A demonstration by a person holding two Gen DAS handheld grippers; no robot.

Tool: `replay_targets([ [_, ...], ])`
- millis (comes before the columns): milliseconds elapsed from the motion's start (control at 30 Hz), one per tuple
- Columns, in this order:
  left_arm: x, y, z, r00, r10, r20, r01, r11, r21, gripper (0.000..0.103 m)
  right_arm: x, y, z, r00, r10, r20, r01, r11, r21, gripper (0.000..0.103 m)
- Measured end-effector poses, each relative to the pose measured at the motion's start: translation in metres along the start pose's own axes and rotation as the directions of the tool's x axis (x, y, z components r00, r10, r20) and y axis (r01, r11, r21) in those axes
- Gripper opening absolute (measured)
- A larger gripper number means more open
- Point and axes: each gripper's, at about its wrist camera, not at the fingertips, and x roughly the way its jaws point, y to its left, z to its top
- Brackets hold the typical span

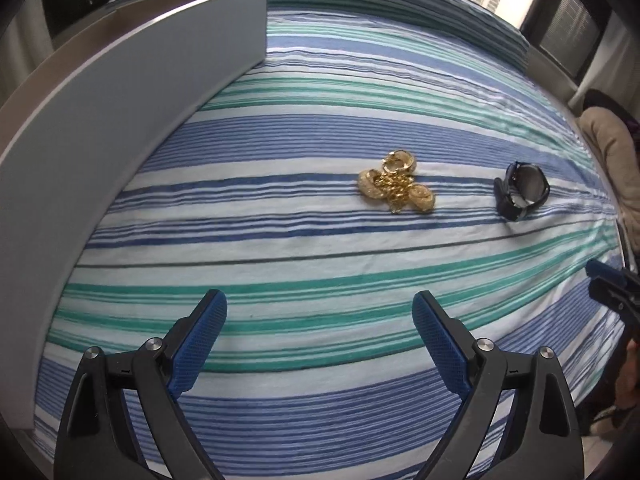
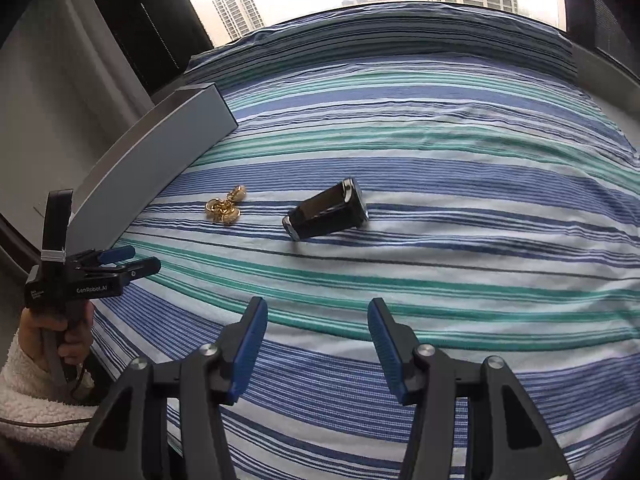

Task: Organize jewelry

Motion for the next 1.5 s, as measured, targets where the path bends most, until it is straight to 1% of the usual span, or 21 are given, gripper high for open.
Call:
replay_targets([
  [167, 0.018, -0.026, 0.037, 1.0, -0.017, 0.002, 0.017, 0.995, 0.097, 0.094, 0.006, 0.007, -0.009, 1.0, 0.022, -0.002, -0.022, 1.0, 0.012, 0.053],
  [267, 0.04, -0.037, 0.056, 0.999, -0.015, -0.03, 0.019, 0.99, 0.143, 0.094, 0.008, 0.012, -0.011, 0.999, 0.033, -0.004, -0.033, 0.999, 0.002, 0.053],
  [433, 0.061, -0.05, 0.065, 1.0, 0.021, -0.017, -0.017, 0.977, 0.215, 0.095, 0.006, 0.017, -0.013, 0.999, 0.043, 0.005, -0.043, 0.999, -0.004, 0.053],
  [467, 0.059, -0.051, 0.064, 1.0, 0.011, -0.005, -0.01, 0.975, 0.224, 0.085, 0.006, 0.017, -0.014, 0.999, 0.042, 0.007, -0.042, 0.999, -0.004, 0.053],
  [500, 0.055, -0.052, 0.062, 1.0, -0.003, 0.013, 0.0, 0.972, 0.234, 0.064, 0.005, 0.017, -0.014, 0.999, 0.04, 0.009, -0.04, 0.999, -0.003, 0.053],
  [567, 0.048, -0.054, 0.058, 1.0, -0.025, 0.014, 0.021, 0.966, 0.258, 0.038, 0.005, 0.015, -0.015, 0.999, 0.037, 0.008, -0.037, 0.999, 0.001, 0.053],
  [600, 0.046, -0.052, 0.059, 0.999, -0.036, 0.005, 0.034, 0.967, 0.253, 0.031, 0.008, 0.013, -0.015, 0.999, 0.035, 0.006, -0.035, 0.999, 0.006, 0.053],
  [667, 0.039, -0.047, 0.056, 0.997, -0.073, -0.012, 0.074, 0.971, 0.227, 0.025, 0.011, 0.009, -0.015, 0.999, 0.033, -0.002, -0.033, 0.999, 0.019, 0.053],
  [700, 0.035, -0.045, 0.053, 0.996, -0.092, -0.017, 0.093, 0.971, 0.218, 0.019, 0.013, 0.008, -0.015, 0.999, 0.033, -0.007, -0.032, 0.999, 0.025, 0.053],
  [767, 0.029, -0.04, 0.046, 0.992, -0.116, -0.041, 0.122, 0.971, 0.207, 0.015, 0.013, 0.008, -0.015, 1.0, 0.03, -0.006, -0.03, 0.999, 0.03, 0.053],
  [900, 0.024, -0.038, 0.032, 0.991, -0.117, -0.058, 0.127, 0.969, 0.211, 0.006, 0.014, 0.012, -0.014, 1.0, 0.031, -0.004, -0.031, 0.999, 0.021, 0.053],
  [967, 0.027, -0.039, 0.031, 0.992, -0.109, -0.057, 0.119, 0.97, 0.21, 0.007, 0.016, 0.014, -0.013, 0.999, 0.031, -0.012, -0.031, 0.999, 0.018, 0.053],
  [1033, 0.03, -0.037, 0.03, 0.993, -0.106, -0.058, 0.115, 0.972, 0.204, 0.015, 0.016, 0.015, -0.013, 0.999, 0.033, -0.018, -0.032, 0.999, 0.014, 0.053],
  [1067, 0.029, -0.037, 0.03, 0.992, -0.118, -0.054, 0.127, 0.971, 0.201, 0.03, 0.016, 0.016, -0.013, 0.999, 0.034, -0.018, -0.033, 0.999, 0.012, 0.053],
  [1100, 0.028, -0.037, 0.03, 0.992, -0.118, -0.052, 0.126, 0.972, 0.198, 0.058, 0.015, 0.017, -0.013, 0.999, 0.034, -0.017, -0.034, 0.999, 0.009, 0.053],
  [1167, 0.026, -0.041, 0.032, 0.996, -0.088, -0.016, 0.09, 0.976, 0.199, 0.083, 0.013, 0.019, -0.014, 0.999, 0.032, -0.017, -0.032, 0.999, 0.0, 0.053],
  [1333, 0.034, -0.051, 0.041, 0.996, -0.088, 0.011, 0.083, 0.968, 0.237, 0.084, 0.014, 0.018, -0.015, 0.999, 0.031, -0.02, -0.031, 0.999, 0.007, 0.053],
  [1367, 0.039, -0.053, 0.044, 0.996, -0.085, 0.011, 0.08, 0.968, 0.24, 0.082, 0.015, 0.017, -0.015, 0.999, 0.033, -0.022, -0.033, 0.999, 0.011, 0.053],
  [1433, 0.046, -0.055, 0.047, 0.997, -0.082, -0.001, 0.08, 0.968, 0.24, 0.061, 0.016, 0.018, -0.015, 0.999, 0.034, -0.026, -0.034, 0.999, 0.013, 0.053],
  [1467, 0.045, -0.056, 0.047, 0.998, -0.065, 0.023, 0.057, 0.968, 0.245, 0.044, 0.016, 0.019, -0.015, 0.999, 0.033, -0.024, -0.033, 0.999, 0.01, 0.053],
  [1500, 0.045, -0.056, 0.047, 0.997, -0.075, 0.017, 0.069, 0.967, 0.247, 0.022, 0.014, 0.019, -0.015, 0.999, 0.032, -0.02, -0.032, 0.999, 0.006, 0.053],
])
